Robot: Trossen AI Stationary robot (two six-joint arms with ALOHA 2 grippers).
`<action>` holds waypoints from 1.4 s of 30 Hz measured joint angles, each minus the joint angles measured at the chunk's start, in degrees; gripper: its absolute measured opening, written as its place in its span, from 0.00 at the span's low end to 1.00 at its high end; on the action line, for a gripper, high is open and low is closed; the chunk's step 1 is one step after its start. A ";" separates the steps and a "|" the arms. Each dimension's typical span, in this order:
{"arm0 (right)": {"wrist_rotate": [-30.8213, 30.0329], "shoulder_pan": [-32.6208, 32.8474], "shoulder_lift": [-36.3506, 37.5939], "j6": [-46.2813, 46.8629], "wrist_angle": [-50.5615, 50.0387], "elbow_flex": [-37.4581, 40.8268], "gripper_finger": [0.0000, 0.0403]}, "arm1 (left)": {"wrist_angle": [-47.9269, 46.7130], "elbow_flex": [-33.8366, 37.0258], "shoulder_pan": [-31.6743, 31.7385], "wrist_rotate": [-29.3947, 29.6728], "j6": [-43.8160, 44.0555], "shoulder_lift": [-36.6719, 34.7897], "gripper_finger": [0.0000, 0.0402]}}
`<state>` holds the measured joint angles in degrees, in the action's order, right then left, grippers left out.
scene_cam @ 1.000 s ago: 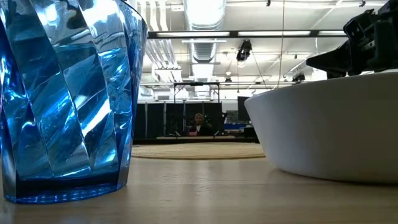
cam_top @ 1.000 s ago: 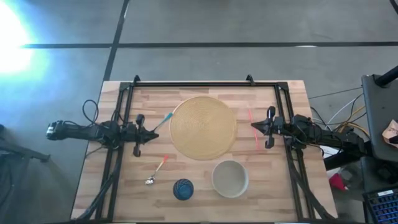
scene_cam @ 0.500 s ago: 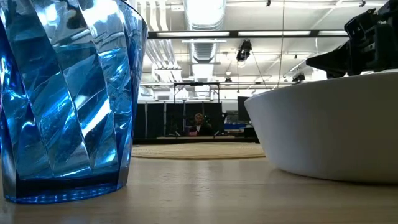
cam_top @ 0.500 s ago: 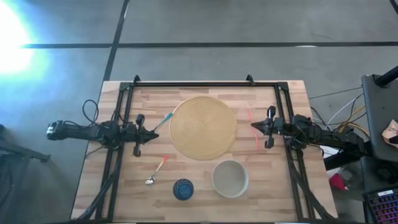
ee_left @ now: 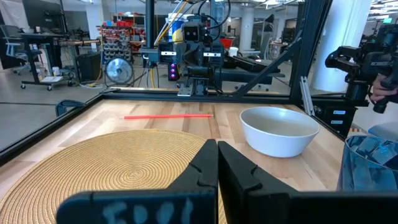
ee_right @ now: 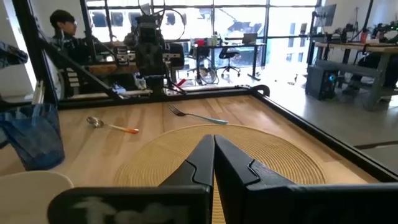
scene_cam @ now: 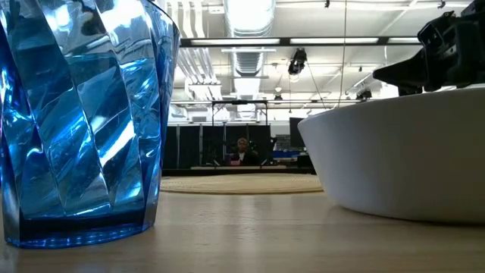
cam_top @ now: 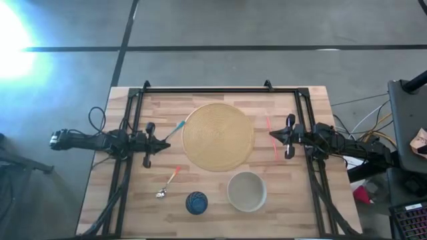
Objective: Pick & Place Utensil
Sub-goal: Put the gray bowl on the brown mat
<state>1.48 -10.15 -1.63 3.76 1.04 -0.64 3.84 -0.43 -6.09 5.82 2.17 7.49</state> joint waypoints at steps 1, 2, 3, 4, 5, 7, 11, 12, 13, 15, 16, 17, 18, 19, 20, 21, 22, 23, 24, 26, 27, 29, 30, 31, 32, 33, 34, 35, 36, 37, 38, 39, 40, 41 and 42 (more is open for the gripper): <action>0.02 0.00 0.00 0.69 0.00 0.00 0.02 | 0.00 0.02 0.02 0.00 0.00 -0.02 0.01; 0.04 0.00 -0.01 1.68 0.00 0.01 0.02 | 0.00 0.01 0.01 0.00 0.00 -0.02 0.01; 0.02 0.00 0.00 2.54 0.01 0.01 0.02 | 0.00 0.01 0.00 0.00 0.00 0.00 0.01; 0.02 0.00 -0.02 3.01 0.20 0.00 0.02 | 0.00 0.01 0.00 0.00 0.00 -0.01 0.01; 0.02 0.00 0.00 3.04 0.46 0.00 0.02 | 0.00 0.01 0.00 0.00 0.00 -0.01 0.01; 0.02 0.00 -0.01 2.53 0.90 0.01 0.02 | 0.00 0.02 0.02 0.00 0.02 0.00 0.01; 0.02 0.00 0.00 1.82 1.07 0.00 0.02 | 0.00 0.02 0.00 0.43 0.44 -0.02 0.01; 0.02 0.00 0.00 1.82 1.16 0.00 0.02 | 0.01 0.00 0.01 0.61 0.88 -0.02 0.01; 0.02 0.00 0.00 1.82 1.26 0.00 0.02 | 0.02 0.00 0.01 0.69 1.18 -0.02 0.01; 0.02 0.00 0.00 2.12 1.27 0.00 0.02 | 0.00 0.02 0.01 0.72 1.38 -0.01 0.01; 0.02 0.00 0.00 2.55 1.27 0.00 0.02 | 0.02 0.02 0.02 0.72 1.38 -0.02 0.01; 0.03 0.00 0.00 3.16 1.27 0.00 0.02 | 0.00 0.02 0.02 0.72 1.40 -0.02 0.01; 0.02 0.01 0.00 3.76 1.27 0.00 0.02 | 0.02 0.02 0.02 0.76 1.56 0.00 0.01; 0.02 0.00 0.00 4.33 1.27 0.00 0.02 | 0.02 0.02 0.02 1.04 2.28 0.00 0.01; 0.02 0.00 0.00 4.86 1.26 0.00 0.02 | 0.00 0.01 0.02 1.40 3.48 -0.01 0.01; 0.02 0.00 0.00 5.08 1.24 0.00 0.02 | 0.02 0.00 0.01 1.72 4.45 -0.01 0.01; 0.02 0.00 -0.01 5.07 1.19 0.00 0.02 | 0.02 0.00 0.00 1.77 5.16 0.00 0.01; 0.02 0.00 0.00 4.91 1.05 0.00 0.02 | 0.00 0.00 0.02 1.77 5.46 -0.01 0.01; 0.01 0.00 0.00 4.39 0.98 0.00 0.02 | 0.02 0.00 0.02 1.79 5.42 -0.02 0.01; 0.00 0.00 -0.02 3.33 0.98 0.00 0.04 | 0.02 0.02 0.02 1.77 5.42 -0.02 0.01; 0.00 0.00 0.00 3.03 0.98 0.00 0.05 | 0.02 0.02 0.00 1.78 5.42 -0.02 0.01; -0.03 0.00 0.00 3.13 0.98 0.00 0.08 | 0.02 0.00 0.01 1.77 5.42 -0.01 0.01; -0.05 0.00 0.00 3.29 0.98 0.00 0.10 | 0.02 0.00 0.01 1.77 5.42 -0.01 0.01; -0.07 0.00 0.00 3.61 0.98 0.00 0.12 | 0.02 0.01 0.01 1.77 5.42 -0.01 0.01; -0.07 0.00 0.00 4.17 0.98 0.00 0.14 | 0.02 0.02 0.01 1.77 5.47 -0.01 0.01; -0.08 0.00 0.00 4.84 0.98 0.00 0.17 | 0.02 0.02 0.00 1.77 5.97 -0.02 0.01; -0.09 0.00 0.00 5.24 0.99 0.00 0.19 | 0.03 0.02 0.02 1.77 6.79 -0.02 0.01; -0.09 0.00 0.00 5.41 1.08 0.00 0.22 | 0.17 0.00 0.00 1.77 7.45 -0.02 0.01; -0.09 0.00 -0.01 5.45 1.31 0.00 0.24 | 0.39 0.00 0.02 1.77 7.58 -0.02 0.01; -0.09 0.00 -0.01 5.45 1.60 0.00 0.27 | 0.88 0.00 0.02 1.79 7.61 0.00 0.01; -0.09 0.00 0.00 5.47 2.02 0.00 0.29 | 1.44 0.01 0.02 1.77 7.62 0.00 0.01; -0.09 0.00 0.00 5.55 2.51 0.00 0.32 | 2.28 0.01 0.02 1.78 7.63 -0.01 0.01; -0.09 0.00 -0.01 5.76 2.93 0.00 0.34 | 3.17 0.02 0.00 1.78 7.64 0.00 0.01; -0.09 0.00 -0.02 6.12 3.48 0.00 0.36 | 4.22 0.00 0.02 1.79 7.54 0.00 0.01; -0.09 0.00 -0.02 6.54 4.16 0.00 0.38 | 5.49 0.02 0.02 1.78 7.02 0.00 0.01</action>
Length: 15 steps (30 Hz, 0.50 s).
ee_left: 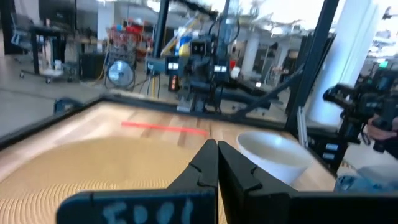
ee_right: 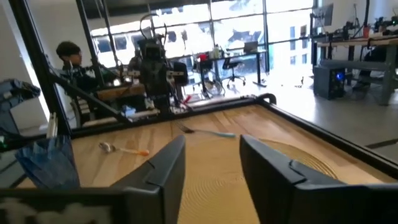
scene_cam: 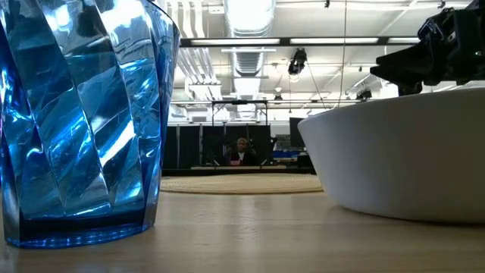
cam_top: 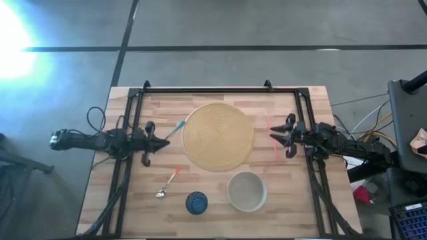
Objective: Pick & Place Utensil
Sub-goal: Put the gray bowl on the brown mat
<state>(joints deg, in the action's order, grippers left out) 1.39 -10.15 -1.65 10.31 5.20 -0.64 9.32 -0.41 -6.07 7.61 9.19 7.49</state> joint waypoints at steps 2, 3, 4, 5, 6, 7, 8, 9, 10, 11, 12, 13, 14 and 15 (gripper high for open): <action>0.00 0.00 0.00 0.09 1.06 -0.11 0.42 | 2.72 0.00 0.00 0.55 -1.61 -0.02 0.01; 0.00 0.00 0.00 0.06 1.00 -0.43 0.44 | 4.22 0.00 -0.02 1.18 -2.60 0.00 0.01; -0.02 0.00 -0.12 0.06 1.01 -0.91 0.46 | 5.54 0.00 -0.02 2.01 -3.78 -0.01 0.01; -0.01 -0.01 -0.26 0.06 1.02 -1.41 0.48 | 7.03 -0.02 -0.02 2.79 -5.17 0.00 0.01; -0.01 0.00 -0.47 0.06 1.04 -2.02 0.50 | 8.19 0.01 -0.02 3.44 -6.54 -0.02 0.01; -0.01 0.00 -0.78 0.04 1.05 -2.73 0.51 | 9.30 0.01 0.00 3.83 -7.89 -0.01 0.01; -0.02 0.00 -1.22 0.04 1.07 -3.49 0.52 | 10.30 0.00 0.00 4.00 -9.09 -0.02 0.01; -0.02 0.00 -1.81 -0.02 1.06 -4.31 0.53 | 10.79 0.01 0.00 4.03 -10.02 -0.02 0.01; -0.02 0.00 -2.47 -0.17 1.03 -5.20 0.54 | 10.96 0.01 0.00 4.03 -10.72 -0.02 0.01; -0.02 0.00 -3.27 -0.20 1.02 -6.20 0.55 | 10.88 0.01 0.00 4.06 -11.00 -0.02 0.01; -0.02 0.00 -4.16 -0.22 1.02 -7.34 0.55 | 10.77 0.01 0.00 4.05 -11.06 -0.02 0.01; -0.02 0.00 -5.17 -0.24 1.04 -8.48 0.56 | 10.80 0.01 0.00 4.07 -11.08 -0.02 0.01; -0.02 0.00 -6.40 -0.33 1.10 -9.77 0.57 | 11.00 0.00 0.00 4.07 -11.08 -0.02 0.01; -0.02 0.00 -7.65 -0.50 1.11 -11.04 0.57 | 11.44 0.01 0.00 4.12 -11.08 -0.02 0.01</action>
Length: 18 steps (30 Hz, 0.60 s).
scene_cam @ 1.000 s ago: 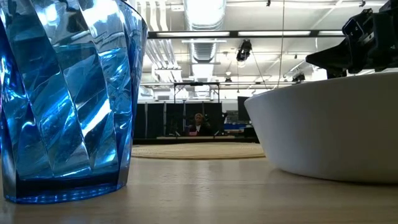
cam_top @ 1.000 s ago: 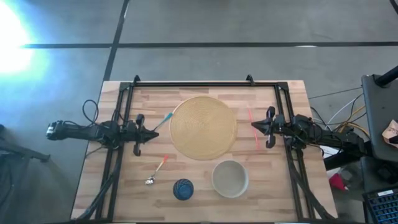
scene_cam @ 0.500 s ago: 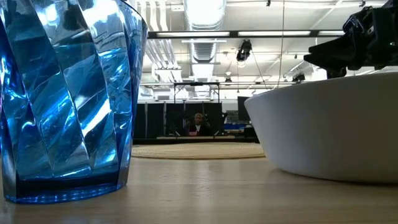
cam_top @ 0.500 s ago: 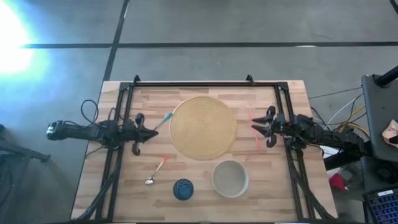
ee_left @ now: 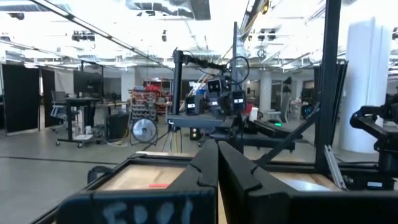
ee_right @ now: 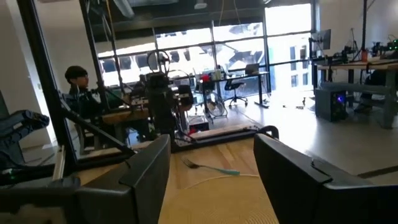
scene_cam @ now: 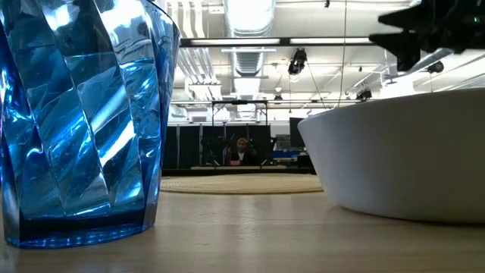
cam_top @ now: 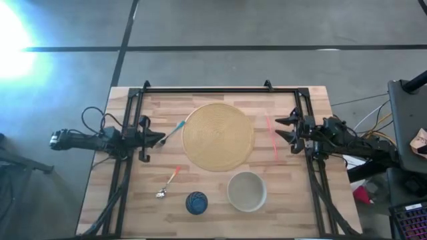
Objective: Pick & Place Utensil
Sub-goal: Put the gray bowl on the brown mat
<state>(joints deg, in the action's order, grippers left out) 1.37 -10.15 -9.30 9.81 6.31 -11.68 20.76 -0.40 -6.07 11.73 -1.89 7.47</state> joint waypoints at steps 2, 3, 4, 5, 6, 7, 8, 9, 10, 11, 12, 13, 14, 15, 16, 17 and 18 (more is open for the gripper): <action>0.00 0.00 -2.91 -0.88 -0.42 -2.73 0.58 | 0.70 0.00 0.00 0.12 0.00 0.00 0.01; 0.02 0.00 -4.40 -1.00 -1.11 -4.28 0.58 | 0.76 0.00 0.00 0.23 -0.01 0.00 0.01; 0.02 0.00 -5.93 -0.93 -2.26 -5.84 0.58 | 0.75 0.00 0.00 0.28 -0.01 0.00 0.01; 0.02 0.00 -7.58 -0.63 -3.91 -7.55 0.58 | 0.73 0.00 0.00 0.31 -0.02 0.00 0.01; 0.02 0.00 -9.20 -0.29 -5.78 -9.26 0.58 | 0.73 0.00 0.00 0.31 -0.02 0.00 0.01; 0.02 0.00 -10.89 0.20 -7.86 -11.05 0.58 | 0.73 0.00 -0.02 0.31 -0.02 0.00 0.01; 0.02 0.00 -12.68 0.69 -10.21 -12.74 0.58 | 0.73 0.00 0.00 0.31 -0.02 0.00 0.01; 0.03 0.00 -14.35 1.20 -12.51 -14.39 0.58 | 0.73 0.00 0.00 0.31 -0.02 0.00 0.01; 0.10 0.01 -16.07 1.77 -14.46 -15.99 0.58 | 0.80 0.00 0.00 0.31 -0.04 0.00 0.01; 0.29 0.04 -17.68 2.05 -16.23 -17.52 0.58 | 0.93 0.00 -0.01 0.31 -0.17 0.01 0.01; 0.85 0.15 -19.25 2.04 -18.11 -18.94 0.58 | 1.14 -0.01 0.00 0.31 -0.66 0.00 0.01; 2.07 0.34 -20.80 2.01 -19.77 -20.21 0.58 | 1.23 -0.08 0.00 0.31 -1.31 0.00 0.01; 3.52 0.71 -22.38 1.91 -21.00 -21.31 0.58 | 1.21 -0.18 0.00 0.31 -1.80 0.00 0.01; 5.15 1.17 -23.91 1.85 -21.97 -22.32 0.58 | 1.17 -0.27 0.00 0.31 -2.26 0.05 0.01; 6.52 1.72 -25.29 1.87 -22.68 -23.15 0.58 | 1.08 -0.43 0.00 0.29 -2.44 0.08 0.01; 7.60 2.35 -26.69 1.85 -23.17 -23.83 0.58 | 1.12 -0.62 0.00 0.28 -2.50 0.09 0.01; 8.07 3.01 -27.90 1.84 -23.70 -24.41 0.58 | 1.28 -0.74 0.00 0.28 -2.51 0.09 0.01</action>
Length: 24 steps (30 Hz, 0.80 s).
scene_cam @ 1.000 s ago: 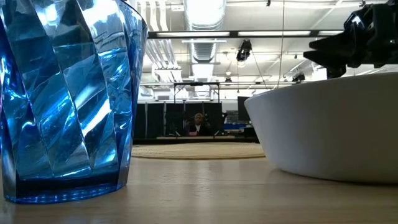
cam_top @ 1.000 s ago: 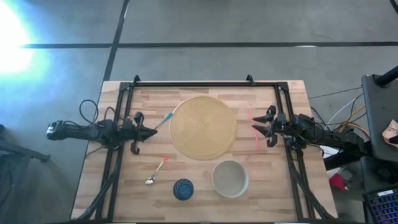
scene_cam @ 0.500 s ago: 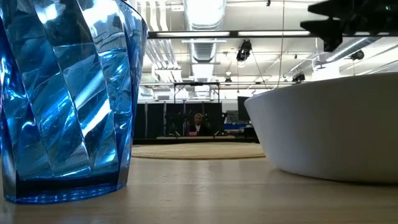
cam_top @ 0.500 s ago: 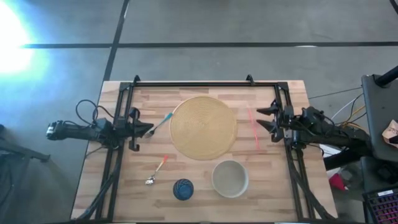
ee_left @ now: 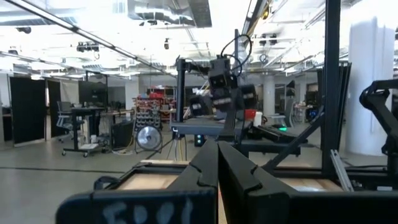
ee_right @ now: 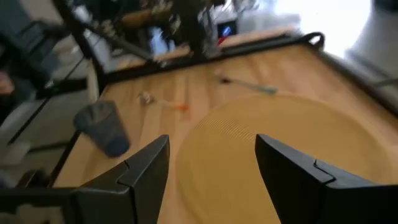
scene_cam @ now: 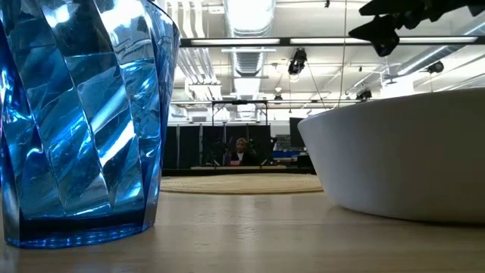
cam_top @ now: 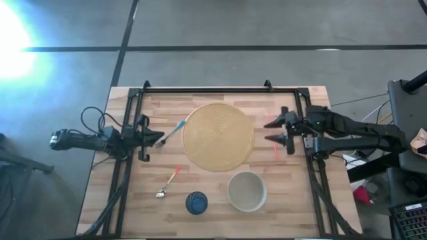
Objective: Pick & Place Utensil
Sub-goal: Put the gray bowl on the brown mat
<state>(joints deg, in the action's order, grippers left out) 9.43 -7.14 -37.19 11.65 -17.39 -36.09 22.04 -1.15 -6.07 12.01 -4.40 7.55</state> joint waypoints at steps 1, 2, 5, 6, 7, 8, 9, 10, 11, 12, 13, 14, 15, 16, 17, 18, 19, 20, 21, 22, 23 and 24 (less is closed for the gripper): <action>0.06 0.79 -1.08 -0.01 -0.47 -0.61 0.58 | 0.06 -0.05 0.00 0.00 0.00 -0.03 0.01; 0.06 1.67 -2.12 0.01 -0.95 -1.28 0.58 | 0.01 -0.07 0.00 0.00 0.00 -0.04 0.01; 0.06 4.23 -5.05 0.05 -3.63 -3.28 0.58 | -0.13 -0.07 -0.01 0.00 0.00 0.00 0.01; 0.08 5.27 -5.97 0.44 -4.50 -3.81 0.58 | -0.13 -0.09 0.00 0.00 0.00 0.00 0.01; 0.06 6.30 -6.87 0.90 -5.44 -4.41 0.57 | -0.13 -0.11 0.00 0.00 0.00 0.00 0.01; 0.05 7.33 -7.69 1.29 -6.20 -5.00 0.57 | -0.15 -0.11 0.00 -0.01 0.00 0.00 0.01; 0.04 8.40 -8.40 1.63 -6.82 -5.58 0.57 | -0.15 -0.11 0.00 -0.01 0.00 0.00 0.01; -0.10 9.50 -9.17 1.73 -7.55 -6.15 0.57 | -0.15 -0.12 0.00 -0.02 0.02 0.00 0.01; -0.33 10.63 -9.92 1.81 -8.18 -6.63 0.57 | -0.15 -0.14 -0.01 -0.01 0.01 0.00 0.01; -0.35 11.66 -10.71 1.86 -8.71 -7.04 0.56 | -0.15 -0.16 0.00 -0.02 0.00 0.00 0.01; -0.37 12.62 -11.45 1.90 -9.04 -7.39 0.56 | -0.17 -0.20 0.00 -0.02 0.02 0.00 0.01; -0.38 13.51 -12.17 1.90 -9.18 -7.72 0.56 | -0.15 -0.22 0.00 -0.02 0.02 0.00 0.01; -0.37 14.40 -12.87 1.91 -9.16 -8.03 0.56 | -0.19 -0.22 0.00 -0.02 0.02 0.00 0.01; -0.40 15.21 -13.60 1.91 -9.17 -8.44 0.56 | -0.23 -0.22 0.00 -0.02 0.02 0.00 0.01; -0.40 15.95 -14.30 1.91 -9.13 -8.81 0.56 | -0.42 -0.22 0.00 -0.04 0.04 0.00 0.01; -0.40 16.56 -14.99 1.91 -9.15 -9.16 0.56 | -0.57 -0.22 -0.01 -0.03 0.04 0.00 0.01; -0.40 17.09 -15.76 1.91 -9.22 -9.58 0.56 | -0.64 -0.22 0.00 -0.04 0.04 0.00 0.01; -0.40 17.50 -16.45 1.91 -9.24 -10.03 0.56 | -0.68 -0.22 -0.01 -0.04 0.04 0.00 0.01; -0.47 17.82 -17.18 1.91 -9.38 -10.56 0.56 | -0.68 -0.22 -0.01 -0.04 0.04 0.00 0.01; -0.55 18.12 -17.92 1.91 -9.47 -11.13 0.56 | -0.68 -0.22 -0.02 0.00 0.07 0.00 0.01; -0.58 18.30 -18.60 1.85 -9.54 -11.67 0.56 | -0.68 -0.22 -0.01 0.03 0.07 0.00 0.01; -0.59 18.53 -19.26 1.64 -9.72 -12.26 0.56 | -0.68 -0.22 0.00 0.04 0.07 0.00 0.01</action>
<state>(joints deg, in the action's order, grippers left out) 8.85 11.39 -56.45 13.29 -27.11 -48.35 21.37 -1.37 -6.07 12.05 -4.34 7.55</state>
